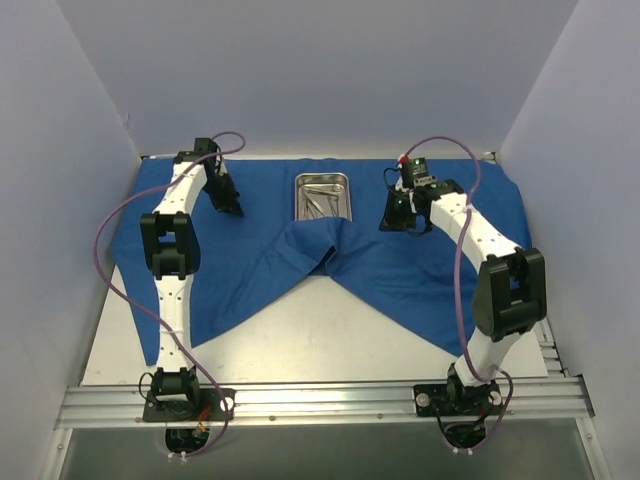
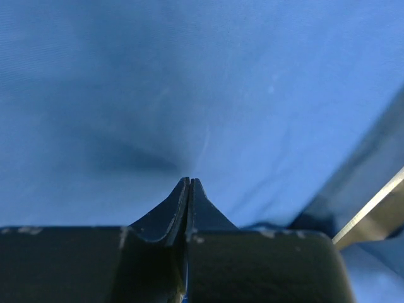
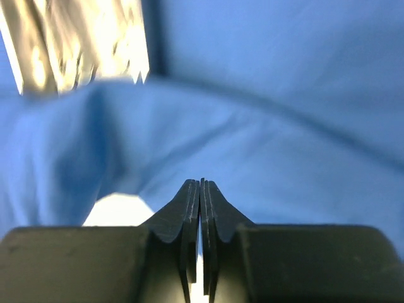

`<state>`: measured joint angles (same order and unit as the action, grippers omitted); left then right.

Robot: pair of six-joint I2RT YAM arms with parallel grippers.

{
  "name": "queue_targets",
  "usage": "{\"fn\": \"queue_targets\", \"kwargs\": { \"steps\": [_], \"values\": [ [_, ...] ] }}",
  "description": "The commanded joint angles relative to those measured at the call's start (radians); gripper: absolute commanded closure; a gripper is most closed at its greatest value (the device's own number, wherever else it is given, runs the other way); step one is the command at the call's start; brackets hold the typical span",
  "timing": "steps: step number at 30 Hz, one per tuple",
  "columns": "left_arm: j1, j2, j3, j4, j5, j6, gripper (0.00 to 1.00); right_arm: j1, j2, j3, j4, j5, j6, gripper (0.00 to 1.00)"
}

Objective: Open and lay out the surgical kit
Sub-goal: Open the surgical kit at the center of the board.

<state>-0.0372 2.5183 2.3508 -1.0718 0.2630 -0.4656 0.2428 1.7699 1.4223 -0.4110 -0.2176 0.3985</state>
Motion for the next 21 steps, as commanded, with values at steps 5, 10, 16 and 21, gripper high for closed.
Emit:
{"fn": "queue_targets", "kwargs": {
  "steps": [5,10,16,21],
  "values": [
    [-0.036,0.053,0.032,0.091,0.096,-0.036,0.98,0.073,-0.124,-0.225,-0.040,-0.045,0.065,1.00],
    [-0.035,0.071,0.018,0.069,0.090,-0.044,0.98,0.125,-0.128,-0.324,0.024,-0.006,0.114,1.00],
    [-0.021,0.076,0.008,0.055,0.081,-0.044,0.98,0.197,-0.073,-0.450,0.118,0.101,0.181,1.00],
    [-0.013,0.109,0.031,0.020,0.074,-0.065,0.98,0.262,-0.007,-0.543,0.118,0.173,0.263,1.00]
  ]
}}
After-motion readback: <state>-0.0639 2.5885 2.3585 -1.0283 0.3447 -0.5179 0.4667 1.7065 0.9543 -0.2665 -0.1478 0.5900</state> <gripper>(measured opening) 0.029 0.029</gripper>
